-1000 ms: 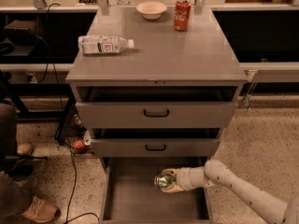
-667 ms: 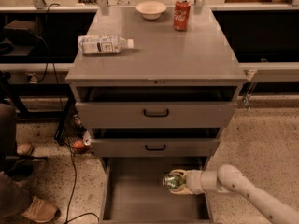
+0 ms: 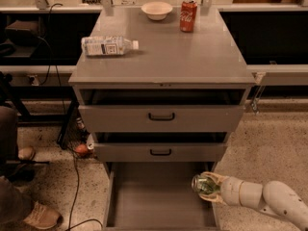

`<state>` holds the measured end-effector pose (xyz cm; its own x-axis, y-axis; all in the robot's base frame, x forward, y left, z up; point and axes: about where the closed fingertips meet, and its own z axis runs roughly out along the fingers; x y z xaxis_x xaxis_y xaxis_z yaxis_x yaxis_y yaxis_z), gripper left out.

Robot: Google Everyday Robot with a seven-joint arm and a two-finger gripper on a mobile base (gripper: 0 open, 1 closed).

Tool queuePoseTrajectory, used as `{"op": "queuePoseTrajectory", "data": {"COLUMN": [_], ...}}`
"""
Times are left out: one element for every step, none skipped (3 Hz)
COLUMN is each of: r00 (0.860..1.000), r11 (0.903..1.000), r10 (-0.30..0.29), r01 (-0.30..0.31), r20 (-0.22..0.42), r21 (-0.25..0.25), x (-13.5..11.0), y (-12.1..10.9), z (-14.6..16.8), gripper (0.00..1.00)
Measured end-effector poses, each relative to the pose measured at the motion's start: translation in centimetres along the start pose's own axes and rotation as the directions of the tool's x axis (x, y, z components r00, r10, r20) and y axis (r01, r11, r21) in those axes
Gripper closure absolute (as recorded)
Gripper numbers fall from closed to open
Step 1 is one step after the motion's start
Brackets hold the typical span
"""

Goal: Pick green can from bottom drawer and place on counter

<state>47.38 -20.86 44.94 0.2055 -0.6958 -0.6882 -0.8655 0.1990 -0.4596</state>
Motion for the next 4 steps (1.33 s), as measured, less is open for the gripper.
{"op": "queuePoseTrajectory", "data": {"r00": [1.0,0.999,0.995,0.993], "r11": [1.0,1.0,0.9981,0.9947], "r10": [0.0,-0.003,-0.025,-0.054], "r01": [0.0,0.003,0.019,0.044], "r20": [0.001,0.032,0.098,0.105], "r21": [-0.001,0.007,0.059,0.093], "x": [0.0,-1.3,-5.3,-8.3], "y": [0.0,-2.0,-7.4,-10.5], "z": [0.1,-1.4,-7.8,-12.1], "gripper": [1.0,1.0,1.0,1.0]}}
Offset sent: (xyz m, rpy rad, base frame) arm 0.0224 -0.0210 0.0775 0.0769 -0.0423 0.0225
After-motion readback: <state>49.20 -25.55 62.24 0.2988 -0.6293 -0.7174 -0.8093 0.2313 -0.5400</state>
